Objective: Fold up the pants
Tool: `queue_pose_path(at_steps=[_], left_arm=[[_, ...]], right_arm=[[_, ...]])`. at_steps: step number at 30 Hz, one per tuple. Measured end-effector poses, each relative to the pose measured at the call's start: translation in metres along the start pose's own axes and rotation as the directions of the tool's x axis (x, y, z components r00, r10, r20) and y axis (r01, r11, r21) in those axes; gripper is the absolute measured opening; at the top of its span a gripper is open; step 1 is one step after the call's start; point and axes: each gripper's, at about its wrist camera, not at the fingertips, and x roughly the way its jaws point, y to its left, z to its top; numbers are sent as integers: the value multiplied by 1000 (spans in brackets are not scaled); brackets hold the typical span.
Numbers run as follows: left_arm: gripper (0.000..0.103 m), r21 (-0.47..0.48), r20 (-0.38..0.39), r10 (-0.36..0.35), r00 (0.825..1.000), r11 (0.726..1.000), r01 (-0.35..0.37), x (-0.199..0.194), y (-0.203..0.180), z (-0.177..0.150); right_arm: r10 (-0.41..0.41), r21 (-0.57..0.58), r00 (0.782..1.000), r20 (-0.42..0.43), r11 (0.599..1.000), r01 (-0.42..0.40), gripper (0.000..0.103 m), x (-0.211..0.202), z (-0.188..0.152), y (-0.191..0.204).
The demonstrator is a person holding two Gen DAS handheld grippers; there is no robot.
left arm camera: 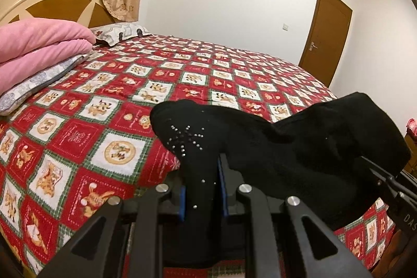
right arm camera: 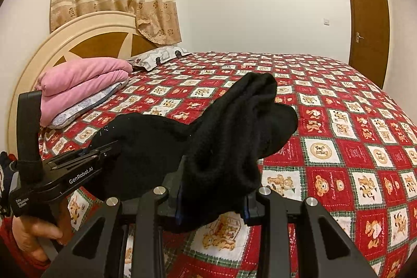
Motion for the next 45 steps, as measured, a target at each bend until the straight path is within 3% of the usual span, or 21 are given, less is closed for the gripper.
queue_pose_path(at_steps=[15,24,32,45], left_arm=[[20,-29,13,91,996,996,-90,7,28,15],[20,-20,36,214,976,977,-213,16,48,20],[20,14,8,304,952,952,-305,43,57,24],[20,47,-60,353,934,935,-351,76,57,11]], right_arm=[[66,-7,998,1,998,-66,33,36,20,19],[123,9,992,-19,992,-123,33,78,25,39],[118,-24,991,-58,992,-120,33,115,31,49],[91,61,980,-175,995,-81,33,165,6,13]])
